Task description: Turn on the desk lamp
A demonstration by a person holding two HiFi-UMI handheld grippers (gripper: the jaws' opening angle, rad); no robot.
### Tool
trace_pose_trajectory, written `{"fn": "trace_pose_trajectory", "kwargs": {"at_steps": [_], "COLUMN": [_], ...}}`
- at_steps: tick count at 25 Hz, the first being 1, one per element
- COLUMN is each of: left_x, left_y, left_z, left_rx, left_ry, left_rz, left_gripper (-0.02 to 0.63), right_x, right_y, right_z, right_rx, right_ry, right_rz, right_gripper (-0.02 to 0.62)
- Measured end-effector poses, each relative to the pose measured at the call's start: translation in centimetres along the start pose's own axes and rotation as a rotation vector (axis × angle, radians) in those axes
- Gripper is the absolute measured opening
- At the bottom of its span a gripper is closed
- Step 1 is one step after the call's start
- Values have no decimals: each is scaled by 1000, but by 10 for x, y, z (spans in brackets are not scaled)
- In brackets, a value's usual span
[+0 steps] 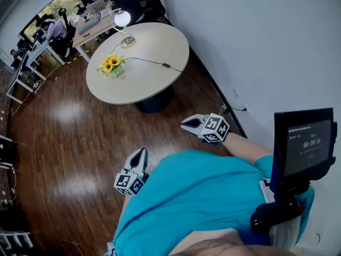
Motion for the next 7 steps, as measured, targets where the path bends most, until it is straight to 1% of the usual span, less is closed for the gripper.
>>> {"fn": "trace_pose_trajectory", "kwargs": {"at_steps": [4,7], "left_x": [0,0], "left_y": [0,1], "left_z": [-1,-2], "left_rx": [-2,6], "left_ry": [-2,5], "left_rz": [1,-17], "left_gripper": [25,25], "right_x": [1,3], "right_y": [1,4], "right_z": [0,0], "right_rx": [6,5], "right_ry": [0,2], "right_rz": [-8,-12], "right_gripper": [0,0]}}
Point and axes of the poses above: the fingertips, and each gripper's own axes: z forward along the fingers, x to its left, y out of its top, the point moved 1 cm from there along -z, backward along the fingers, and after that the axes turned 15 degrees about x, right-handed, at the moved point
